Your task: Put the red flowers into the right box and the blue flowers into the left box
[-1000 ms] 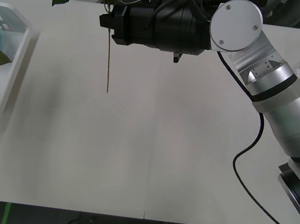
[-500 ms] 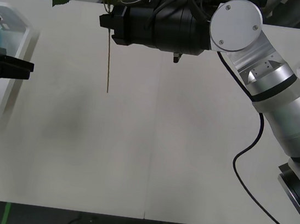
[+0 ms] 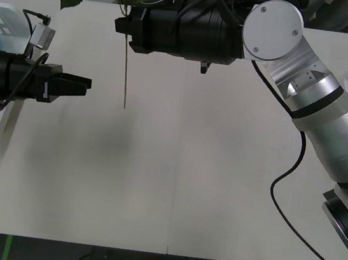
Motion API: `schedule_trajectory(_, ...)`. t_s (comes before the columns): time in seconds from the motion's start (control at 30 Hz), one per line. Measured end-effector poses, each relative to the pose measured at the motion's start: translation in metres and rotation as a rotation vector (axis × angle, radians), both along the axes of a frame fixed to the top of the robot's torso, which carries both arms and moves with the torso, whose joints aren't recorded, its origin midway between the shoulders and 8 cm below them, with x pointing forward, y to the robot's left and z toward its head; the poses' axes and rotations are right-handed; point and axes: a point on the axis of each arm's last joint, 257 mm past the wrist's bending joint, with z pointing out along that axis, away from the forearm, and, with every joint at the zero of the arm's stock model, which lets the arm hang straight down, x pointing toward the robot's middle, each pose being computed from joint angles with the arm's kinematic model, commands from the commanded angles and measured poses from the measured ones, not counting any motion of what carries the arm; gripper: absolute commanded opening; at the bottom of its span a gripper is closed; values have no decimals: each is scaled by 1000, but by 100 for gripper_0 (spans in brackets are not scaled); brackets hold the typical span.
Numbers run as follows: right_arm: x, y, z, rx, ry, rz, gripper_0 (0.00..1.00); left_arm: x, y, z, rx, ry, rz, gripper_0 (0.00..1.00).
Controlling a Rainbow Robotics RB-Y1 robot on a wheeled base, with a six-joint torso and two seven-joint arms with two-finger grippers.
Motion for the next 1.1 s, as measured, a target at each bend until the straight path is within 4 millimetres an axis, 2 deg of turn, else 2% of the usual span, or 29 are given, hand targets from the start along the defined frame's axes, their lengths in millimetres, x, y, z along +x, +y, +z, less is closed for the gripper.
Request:
schedule_trajectory(0.33, 0, 0, 0, 0, 0, 0, 0, 10, -66, 10, -80, 21, -45, 100)
schedule_trajectory(0.37, 0, 0, 0, 0, 0, 0, 0, 10, -71, 10, -82, 22, -50, 87)
schedule_trajectory(0.47, 0, 0, 0, 0, -1, 0, 0, 9, -81, 11, -90, 26, -65, 32)
schedule_trajectory(0.5, 0, 0, 0, 1, -1, 0, 0, 8, -83, 11, -94, 28, -69, 1)
schedule_trajectory(1.07, 1, 0, 2, 6, -5, -4, 0, 3, -89, 13, -119, 87, -83, 0)
schedule_trajectory(1.1, 2, 0, 2, 7, -6, -5, 4, 3, -89, 13, -121, 88, -83, 0)
